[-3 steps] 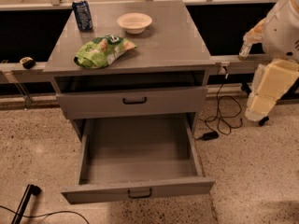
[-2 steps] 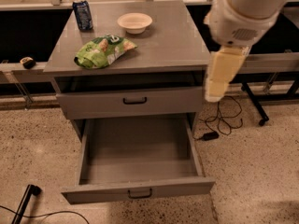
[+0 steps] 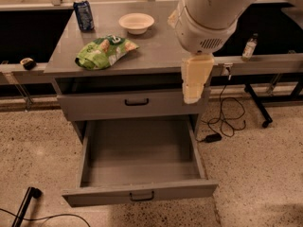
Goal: Place green rice chip bag into middle drawer
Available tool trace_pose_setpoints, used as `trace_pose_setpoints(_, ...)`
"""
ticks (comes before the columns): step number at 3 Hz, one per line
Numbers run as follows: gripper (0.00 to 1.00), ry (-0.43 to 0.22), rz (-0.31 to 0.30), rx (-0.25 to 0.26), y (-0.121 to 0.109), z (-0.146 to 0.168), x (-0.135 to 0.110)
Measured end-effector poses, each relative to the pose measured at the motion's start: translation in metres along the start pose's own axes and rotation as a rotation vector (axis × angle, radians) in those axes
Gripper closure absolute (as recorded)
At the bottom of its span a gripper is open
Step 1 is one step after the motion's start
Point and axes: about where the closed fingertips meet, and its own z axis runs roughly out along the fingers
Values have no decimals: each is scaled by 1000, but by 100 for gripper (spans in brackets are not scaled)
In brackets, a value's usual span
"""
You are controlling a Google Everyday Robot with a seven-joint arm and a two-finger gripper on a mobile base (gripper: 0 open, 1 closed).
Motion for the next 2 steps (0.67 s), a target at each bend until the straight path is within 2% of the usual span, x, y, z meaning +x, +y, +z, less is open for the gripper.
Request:
trace_pose_setpoints(1,0,-75,-70,-98,-3,15,-25)
trace_pose_setpoints(2,0,-123,-332,-151,-27,42,-64)
